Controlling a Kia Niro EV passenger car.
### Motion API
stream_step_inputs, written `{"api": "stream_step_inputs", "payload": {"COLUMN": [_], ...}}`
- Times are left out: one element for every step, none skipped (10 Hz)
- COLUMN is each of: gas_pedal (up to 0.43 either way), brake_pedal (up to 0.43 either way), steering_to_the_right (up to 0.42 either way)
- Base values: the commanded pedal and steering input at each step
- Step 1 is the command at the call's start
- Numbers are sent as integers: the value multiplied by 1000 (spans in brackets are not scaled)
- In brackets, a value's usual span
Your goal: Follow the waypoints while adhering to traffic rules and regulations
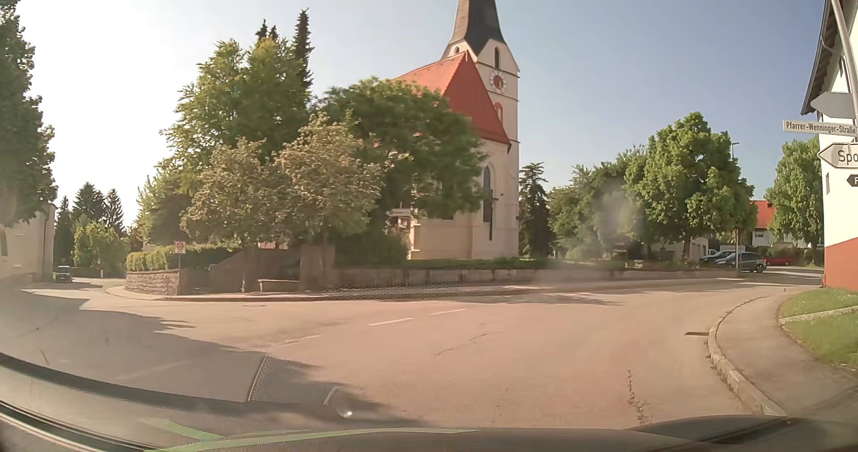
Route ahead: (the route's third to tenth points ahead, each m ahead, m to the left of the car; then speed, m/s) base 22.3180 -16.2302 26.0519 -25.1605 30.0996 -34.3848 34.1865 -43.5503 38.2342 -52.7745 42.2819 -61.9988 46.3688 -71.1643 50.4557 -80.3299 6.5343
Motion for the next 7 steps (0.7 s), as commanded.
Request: {"api": "stream_step_inputs", "payload": {"gas_pedal": [67,79,79,79,87,98,98], "brake_pedal": [0,0,0,0,0,0,0], "steering_to_the_right": [184,190,196,201,205,209,214]}}
